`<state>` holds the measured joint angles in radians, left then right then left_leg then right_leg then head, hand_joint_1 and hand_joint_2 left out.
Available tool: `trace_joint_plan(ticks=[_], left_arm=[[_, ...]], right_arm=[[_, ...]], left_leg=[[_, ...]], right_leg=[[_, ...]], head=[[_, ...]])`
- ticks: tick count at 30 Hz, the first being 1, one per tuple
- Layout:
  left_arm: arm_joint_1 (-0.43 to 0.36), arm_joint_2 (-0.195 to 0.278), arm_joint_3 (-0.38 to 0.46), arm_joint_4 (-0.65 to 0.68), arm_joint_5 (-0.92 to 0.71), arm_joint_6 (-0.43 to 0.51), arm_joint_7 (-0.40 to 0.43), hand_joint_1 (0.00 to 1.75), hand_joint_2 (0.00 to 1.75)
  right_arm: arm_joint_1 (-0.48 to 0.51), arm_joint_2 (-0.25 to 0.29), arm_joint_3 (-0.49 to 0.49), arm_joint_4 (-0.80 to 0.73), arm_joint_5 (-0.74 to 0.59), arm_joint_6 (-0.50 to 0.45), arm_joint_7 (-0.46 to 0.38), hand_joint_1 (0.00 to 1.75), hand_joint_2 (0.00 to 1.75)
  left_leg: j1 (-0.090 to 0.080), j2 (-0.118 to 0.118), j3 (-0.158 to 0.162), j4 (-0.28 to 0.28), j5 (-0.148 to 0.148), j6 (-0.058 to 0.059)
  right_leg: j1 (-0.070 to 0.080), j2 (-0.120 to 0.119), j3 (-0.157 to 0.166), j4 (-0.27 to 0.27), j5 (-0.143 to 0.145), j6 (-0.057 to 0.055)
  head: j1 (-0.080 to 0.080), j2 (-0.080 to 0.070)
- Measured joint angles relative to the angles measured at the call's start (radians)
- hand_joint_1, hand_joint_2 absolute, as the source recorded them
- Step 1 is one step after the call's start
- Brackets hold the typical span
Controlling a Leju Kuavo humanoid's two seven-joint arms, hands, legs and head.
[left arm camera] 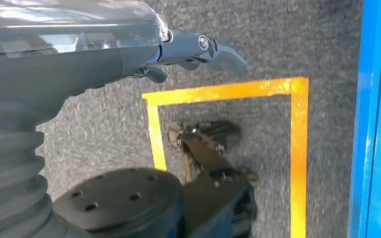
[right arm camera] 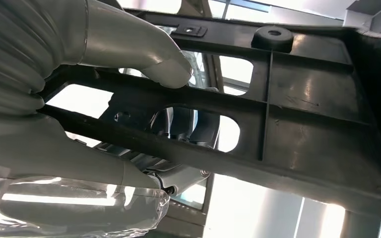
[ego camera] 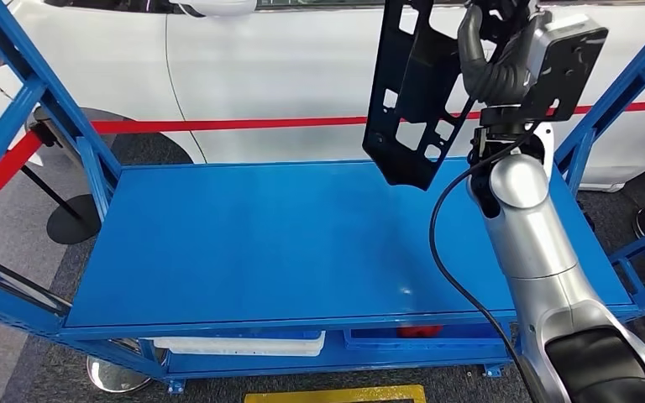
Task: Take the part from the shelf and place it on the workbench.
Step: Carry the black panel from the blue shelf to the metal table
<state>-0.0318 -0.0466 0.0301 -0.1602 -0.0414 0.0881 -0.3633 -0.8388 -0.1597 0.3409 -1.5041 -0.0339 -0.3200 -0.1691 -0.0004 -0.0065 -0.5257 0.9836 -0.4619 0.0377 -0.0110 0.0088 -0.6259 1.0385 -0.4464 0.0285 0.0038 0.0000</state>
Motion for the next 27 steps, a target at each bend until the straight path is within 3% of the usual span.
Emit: trace_joint_plan(ticks=[3, 4, 5, 6, 7, 9, 11, 14, 16, 18, 20, 21, 23, 25, 27], left_arm=[[-0.001, 0.0, 0.0, 0.0, -0.002, -0.003, 0.009, 0.0, 1.75], [-0.001, 0.0, 0.0, 0.0, -0.004, -0.004, 0.013, 0.0, 1.75], [-0.001, 0.001, 0.0, 0.0, -0.007, -0.003, 0.018, 0.0, 1.75], [-0.001, 0.002, 0.0, 0.0, -0.01, -0.002, 0.022, 0.0, 1.75], [-0.001, 0.002, 0.0, 0.0, -0.013, -0.001, 0.026, 0.0, 1.75], [-0.002, 0.007, 0.0, 0.0, -0.018, 0.002, 0.032, 0.0, 1.75], [-0.003, 0.012, 0.0, 0.0, -0.02, 0.005, 0.034, 0.0, 1.75], [-0.003, 0.014, 0.0, 0.0, -0.022, 0.008, 0.036, 0.0, 1.75], [-0.003, 0.015, 0.0, 0.0, -0.024, 0.009, 0.04, 0.0, 1.75], [-0.004, 0.016, 0.0, 0.0, -0.03, 0.012, 0.047, 0.0, 1.75], [-0.004, 0.017, 0.0, 0.0, -0.035, 0.015, 0.053, 0.0, 1.75], [-0.005, 0.017, 0.0, 0.0, -0.036, 0.017, 0.057, 0.0, 1.75], [-0.006, 0.018, 0.0, 0.0, -0.038, 0.022, 0.063, 0.0, 1.75], [-0.008, 0.021, -0.001, 0.0, -0.041, 0.025, 0.068, 0.0, 1.75], [-0.01, 0.024, -0.001, 0.0, -0.043, 0.027, 0.073, 0.0, 1.75]], right_arm=[[-0.001, 0.002, 0.001, 0.0, 0.002, 0.0, -0.001, 1.75, 1.75], [0.0, 0.003, 0.001, 0.0, 0.003, -0.001, -0.001, 1.75, 1.75], [0.002, 0.004, 0.001, 0.001, 0.004, -0.002, -0.003, 1.75, 1.75], [0.003, 0.006, 0.001, 0.001, 0.005, -0.004, -0.006, 1.75, 1.75], [0.003, 0.008, 0.001, 0.0, 0.006, -0.006, -0.009, 1.75, 1.75], [0.002, 0.014, 0.001, -0.006, 0.009, -0.01, -0.015, 1.75, 1.75], [0.004, 0.022, 0.001, -0.013, 0.011, -0.016, -0.018, 1.75, 1.75], [0.01, 0.033, 0.001, -0.015, 0.012, -0.022, -0.018, 1.75, 1.75], [0.011, 0.041, 0.001, -0.015, 0.014, -0.023, -0.018, 1.75, 1.75], [0.013, 0.051, 0.002, -0.014, 0.015, -0.024, -0.019, 1.75, 1.75], [0.018, 0.059, 0.002, -0.013, 0.015, -0.025, -0.019, 1.75, 1.75], [0.02, 0.062, 0.003, -0.012, 0.015, -0.025, -0.019, 1.75, 1.75], [0.021, 0.068, 0.003, -0.012, 0.016, -0.025, -0.019, 1.75, 1.75], [0.021, 0.073, 0.003, -0.012, 0.015, -0.026, -0.019, 1.75, 1.75], [0.022, 0.077, 0.003, -0.01, 0.014, -0.027, -0.019, 1.75, 1.75]], left_leg=[[0.003, 0.002, -0.001, -0.011, 0.009, 0.004], [0.004, 0.003, -0.003, -0.008, 0.009, 0.003], [0.006, 0.002, -0.004, -0.005, 0.008, 0.002], [0.009, 0.002, -0.007, 0.0, 0.006, -0.002], [0.013, 0.001, -0.009, 0.008, 0.002, -0.007], [0.017, 0.0, -0.021, 0.029, -0.011, -0.025], [0.015, -0.003, -0.035, 0.047, -0.017, -0.042], [0.017, -0.003, -0.048, 0.06, -0.023, -0.058], [0.019, 0.001, -0.071, 0.118, -0.074, -0.066], [0.019, 0.002, -0.115, 0.242, -0.148, -0.068], [0.018, 0.002, -0.14, 0.326, -0.176, -0.063], [0.015, 0.002, -0.128, 0.315, -0.162, -0.057], [0.004, 0.001, -0.056, 0.197, -0.105, -0.033], [-0.007, 0.003, 0.008, 0.08, -0.07, -0.012], [-0.015, 0.004, 0.017, 0.045, -0.06, -0.006]], right_leg=[[-0.006, -0.003, -0.065, 0.155, -0.089, 0.009], [-0.011, -0.003, -0.086, 0.204, -0.102, 0.013], [-0.015, -0.004, -0.093, 0.224, -0.098, 0.016], [-0.02, -0.005, -0.084, 0.208, -0.075, 0.021], [-0.026, -0.007, -0.059, 0.161, -0.042, 0.026], [-0.029, -0.007, -0.008, 0.062, -0.004, 0.034], [-0.026, -0.003, 0.004, 0.028, -0.01, 0.024], [-0.024, -0.002, -0.009, 0.026, -0.008, -0.009], [-0.023, -0.003, -0.017, 0.022, 0.0, -0.027], [-0.017, -0.005, -0.025, 0.022, 0.008, -0.038], [-0.007, -0.006, -0.034, 0.022, 0.017, -0.044], [-0.002, -0.006, -0.039, 0.022, 0.022, -0.046], [0.006, -0.006, -0.047, 0.022, 0.032, -0.048], [0.009, -0.007, -0.053, 0.021, 0.045, -0.043], [0.004, -0.01, -0.056, 0.014, 0.06, -0.031]], head=[[0.0, 0.0], [0.0, 0.0], [0.0, 0.0], [0.0, 0.0], [0.0, 0.0], [0.002, 0.0], [0.003, 0.0], [0.003, 0.0], [0.002, 0.0], [0.002, 0.0], [0.002, 0.0], [0.002, 0.0], [0.002, 0.0], [0.003, 0.0], [0.003, 0.0]])
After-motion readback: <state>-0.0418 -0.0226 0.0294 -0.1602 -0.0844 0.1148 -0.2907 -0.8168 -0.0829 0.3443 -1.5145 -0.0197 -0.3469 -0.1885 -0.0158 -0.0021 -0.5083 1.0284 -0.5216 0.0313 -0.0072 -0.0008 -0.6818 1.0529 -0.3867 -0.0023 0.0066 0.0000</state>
